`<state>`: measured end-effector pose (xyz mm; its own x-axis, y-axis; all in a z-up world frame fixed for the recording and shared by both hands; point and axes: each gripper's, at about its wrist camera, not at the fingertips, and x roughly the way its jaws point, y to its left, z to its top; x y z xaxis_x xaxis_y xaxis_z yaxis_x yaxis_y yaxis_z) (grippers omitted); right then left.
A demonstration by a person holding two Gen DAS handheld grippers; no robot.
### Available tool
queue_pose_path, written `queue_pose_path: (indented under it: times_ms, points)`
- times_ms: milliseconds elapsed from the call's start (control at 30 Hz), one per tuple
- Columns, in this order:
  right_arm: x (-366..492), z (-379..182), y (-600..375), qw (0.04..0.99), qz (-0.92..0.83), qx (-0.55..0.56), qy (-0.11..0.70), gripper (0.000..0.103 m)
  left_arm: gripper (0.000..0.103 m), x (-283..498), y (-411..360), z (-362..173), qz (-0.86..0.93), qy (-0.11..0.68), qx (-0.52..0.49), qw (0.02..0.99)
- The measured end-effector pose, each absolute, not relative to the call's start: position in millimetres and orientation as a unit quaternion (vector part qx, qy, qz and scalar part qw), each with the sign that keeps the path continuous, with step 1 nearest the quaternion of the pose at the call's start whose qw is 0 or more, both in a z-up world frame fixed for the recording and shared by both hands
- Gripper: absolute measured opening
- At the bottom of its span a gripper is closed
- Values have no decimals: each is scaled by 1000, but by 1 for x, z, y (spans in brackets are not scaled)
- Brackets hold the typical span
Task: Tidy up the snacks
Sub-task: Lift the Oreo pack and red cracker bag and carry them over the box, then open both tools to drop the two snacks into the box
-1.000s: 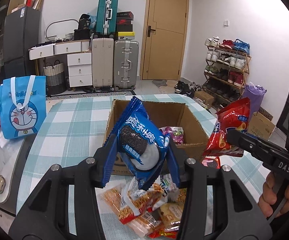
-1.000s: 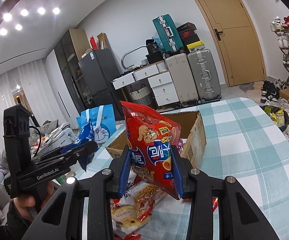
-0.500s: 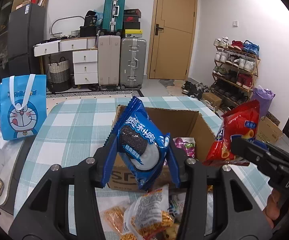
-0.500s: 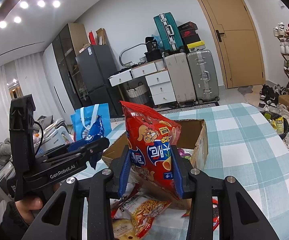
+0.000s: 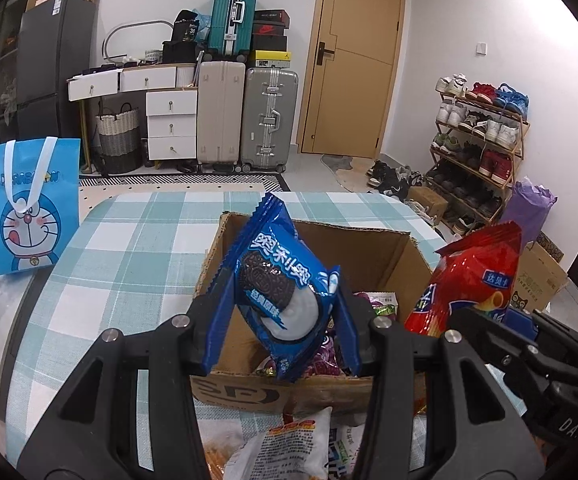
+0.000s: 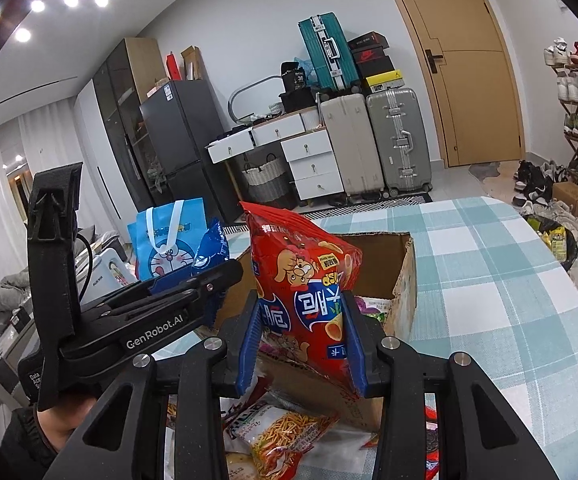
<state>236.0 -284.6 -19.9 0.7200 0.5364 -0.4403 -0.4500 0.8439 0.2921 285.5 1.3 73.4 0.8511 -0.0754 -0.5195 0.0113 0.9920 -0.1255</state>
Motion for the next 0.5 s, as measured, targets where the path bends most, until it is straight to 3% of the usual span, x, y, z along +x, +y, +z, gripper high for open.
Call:
queue_pose_path:
  times_ms: [400,500]
  points:
    - [247,-26,-278,920,262,82,280,38,44,295,-21,62,-16,288,-8,957]
    - [245,-25,-280,920,265,78,278,49,44,294,-24,61,-18,296,-10,955]
